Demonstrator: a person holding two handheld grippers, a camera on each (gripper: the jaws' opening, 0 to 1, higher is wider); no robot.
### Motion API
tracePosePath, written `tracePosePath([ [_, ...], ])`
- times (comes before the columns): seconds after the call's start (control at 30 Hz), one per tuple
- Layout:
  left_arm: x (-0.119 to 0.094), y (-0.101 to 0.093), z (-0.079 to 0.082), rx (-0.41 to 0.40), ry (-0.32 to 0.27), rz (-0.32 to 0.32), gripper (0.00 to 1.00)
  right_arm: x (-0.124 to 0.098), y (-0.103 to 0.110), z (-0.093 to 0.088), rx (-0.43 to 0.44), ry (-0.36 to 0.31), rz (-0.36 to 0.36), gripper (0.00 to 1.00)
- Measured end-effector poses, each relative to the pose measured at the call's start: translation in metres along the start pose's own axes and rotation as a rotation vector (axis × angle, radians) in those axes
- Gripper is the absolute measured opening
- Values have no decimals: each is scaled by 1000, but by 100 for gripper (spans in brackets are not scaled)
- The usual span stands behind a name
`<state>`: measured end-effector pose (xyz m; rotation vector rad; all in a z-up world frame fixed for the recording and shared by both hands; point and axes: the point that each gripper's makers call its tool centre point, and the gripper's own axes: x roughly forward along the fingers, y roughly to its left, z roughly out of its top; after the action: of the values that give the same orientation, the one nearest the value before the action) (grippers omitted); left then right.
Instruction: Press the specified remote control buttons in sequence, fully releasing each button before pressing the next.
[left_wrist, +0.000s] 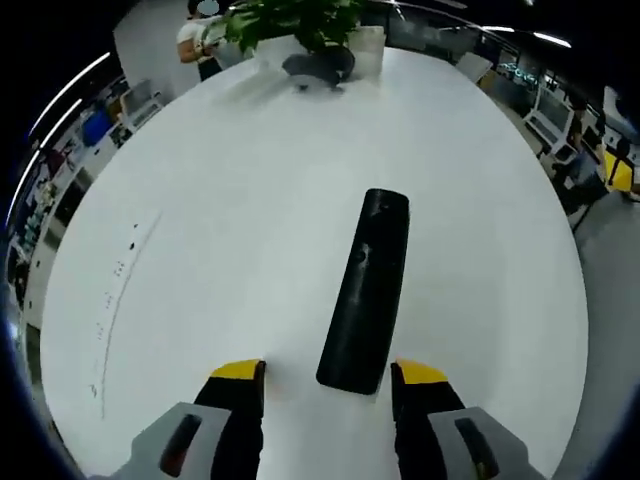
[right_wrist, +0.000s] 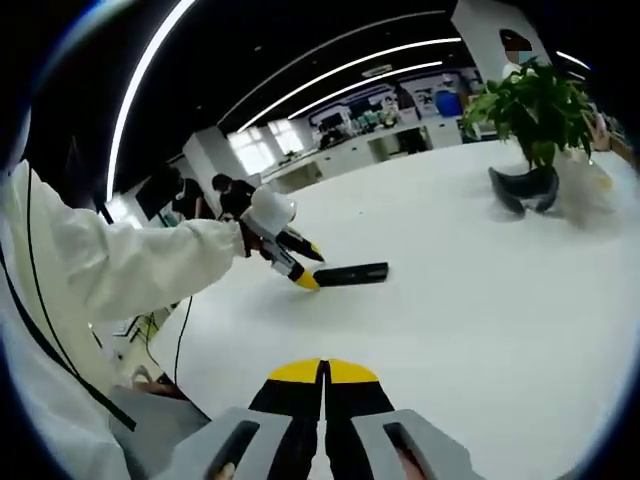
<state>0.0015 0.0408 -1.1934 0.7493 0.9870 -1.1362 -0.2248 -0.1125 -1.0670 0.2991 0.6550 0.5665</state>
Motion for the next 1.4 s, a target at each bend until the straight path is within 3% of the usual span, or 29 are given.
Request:
tracePosePath([
  [0.3, 2, 0, 2, 66, 37, -43, 52, 1, 10, 2, -26, 0, 19, 0],
  [0.5, 3, 0, 3, 101, 30, -56, 50, -2, 10, 3, -37, -1, 16, 0],
  [0.87, 3, -21, 1, 171, 36, -58, 23, -9, 18, 8, -48, -29, 17, 0],
  [1.03, 2, -21, 0, 136, 25, -36, 23, -13, 24, 13, -67, -40, 19, 0],
  [1.4, 1, -31, -1, 150, 78, -27, 22, -18, 34, 18, -101, -50, 25, 0],
])
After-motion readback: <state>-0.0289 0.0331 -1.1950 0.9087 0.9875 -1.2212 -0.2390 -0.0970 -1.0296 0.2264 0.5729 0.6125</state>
